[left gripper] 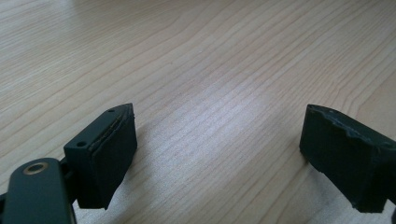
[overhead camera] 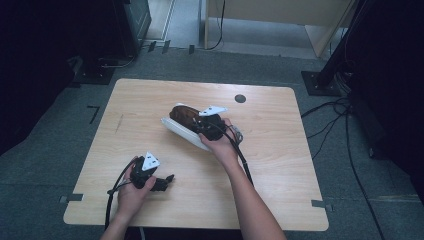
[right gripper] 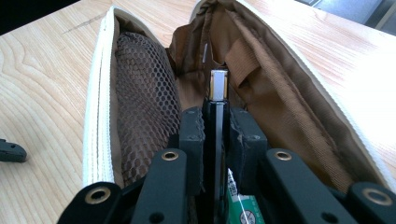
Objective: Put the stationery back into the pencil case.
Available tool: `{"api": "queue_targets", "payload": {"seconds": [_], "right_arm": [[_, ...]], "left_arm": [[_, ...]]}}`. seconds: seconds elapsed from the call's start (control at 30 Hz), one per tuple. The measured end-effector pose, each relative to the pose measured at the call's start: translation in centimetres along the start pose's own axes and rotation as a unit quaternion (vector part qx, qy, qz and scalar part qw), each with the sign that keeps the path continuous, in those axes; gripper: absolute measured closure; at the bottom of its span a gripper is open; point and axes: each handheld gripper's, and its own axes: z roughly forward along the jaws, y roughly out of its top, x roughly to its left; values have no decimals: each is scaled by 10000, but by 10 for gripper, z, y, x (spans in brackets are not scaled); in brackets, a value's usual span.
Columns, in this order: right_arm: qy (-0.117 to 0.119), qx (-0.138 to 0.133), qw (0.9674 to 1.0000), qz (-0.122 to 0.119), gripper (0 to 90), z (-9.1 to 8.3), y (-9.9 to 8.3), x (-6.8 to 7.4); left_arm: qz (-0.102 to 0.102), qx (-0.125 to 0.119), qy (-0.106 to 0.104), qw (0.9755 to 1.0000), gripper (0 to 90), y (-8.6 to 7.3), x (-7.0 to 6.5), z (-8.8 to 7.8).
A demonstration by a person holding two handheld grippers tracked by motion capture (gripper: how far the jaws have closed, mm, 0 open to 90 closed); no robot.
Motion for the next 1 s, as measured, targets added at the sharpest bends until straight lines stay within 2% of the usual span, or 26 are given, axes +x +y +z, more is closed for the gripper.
{"api": "queue_targets", "payload": {"seconds": [0.13,0.23,0.43,0.53,0.67,0.83,1.0], "right_arm": [[-13,57,10000,67,769,3,2,0],[30,159,9999,27,768,7,6,1],[-26,552,9985,-12,772,20,8,-1],[-22,587,9982,122,770,20,9,-2],[-56,527,9985,150,744,16,10,-2],[18,472,9989,34,764,10,8,-3],[-6,192,9998,11,776,0,7,-2]], "left_arm": [[10,8,-2,10000,113,0,0,0],[11,4,-3,10000,114,0,0,0],[16,3,2,10000,114,0,0,0],[15,2,2,10000,114,0,0,0],[20,10,-4,10000,114,0,0,0],[7,2,-14,10000,114,1,0,0],[15,5,-14,10000,115,1,0,0]]}}
